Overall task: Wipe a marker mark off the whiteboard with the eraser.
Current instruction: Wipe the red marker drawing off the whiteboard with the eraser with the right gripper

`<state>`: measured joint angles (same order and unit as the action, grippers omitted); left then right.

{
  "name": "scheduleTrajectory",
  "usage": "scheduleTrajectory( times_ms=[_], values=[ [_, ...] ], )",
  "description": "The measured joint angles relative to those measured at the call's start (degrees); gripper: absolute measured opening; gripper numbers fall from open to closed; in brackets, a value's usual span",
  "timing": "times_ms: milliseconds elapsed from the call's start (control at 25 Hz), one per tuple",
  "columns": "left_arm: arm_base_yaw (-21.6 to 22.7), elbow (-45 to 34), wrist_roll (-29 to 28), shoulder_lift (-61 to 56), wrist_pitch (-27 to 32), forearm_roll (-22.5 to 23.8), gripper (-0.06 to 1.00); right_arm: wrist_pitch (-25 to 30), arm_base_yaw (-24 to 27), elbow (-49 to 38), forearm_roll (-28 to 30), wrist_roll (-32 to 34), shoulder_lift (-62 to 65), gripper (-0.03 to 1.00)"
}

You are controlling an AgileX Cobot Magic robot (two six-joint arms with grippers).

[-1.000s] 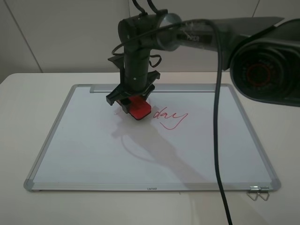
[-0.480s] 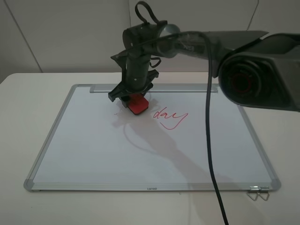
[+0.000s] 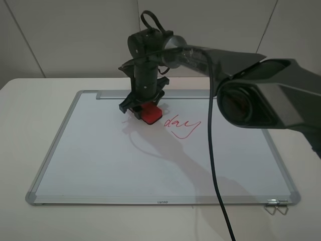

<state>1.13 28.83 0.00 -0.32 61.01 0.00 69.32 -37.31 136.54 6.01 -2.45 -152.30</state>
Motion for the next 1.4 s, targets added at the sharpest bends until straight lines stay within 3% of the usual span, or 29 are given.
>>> scheduleTrajectory(
  times_ms=[280, 920, 1120, 1400],
  values=[
    [0.0, 0.0, 0.0, 0.0, 0.0, 0.0, 0.77, 0.4, -0.2, 0.5, -2.3, -3.0, -0.4, 0.51],
    [0.0, 0.0, 0.0, 0.0, 0.0, 0.0, 0.77, 0.6, -8.0, 0.5, -6.0, -4.7, -0.6, 0.51],
    [0.0, 0.0, 0.0, 0.0, 0.0, 0.0, 0.77, 0.6, -6.5, 0.5, -3.8, -1.2, -0.6, 0.51],
    [0.0, 0.0, 0.0, 0.0, 0.0, 0.0, 0.77, 0.6, 0.8, 0.6, -1.6, 2.0, -0.6, 0.51]
  ],
)
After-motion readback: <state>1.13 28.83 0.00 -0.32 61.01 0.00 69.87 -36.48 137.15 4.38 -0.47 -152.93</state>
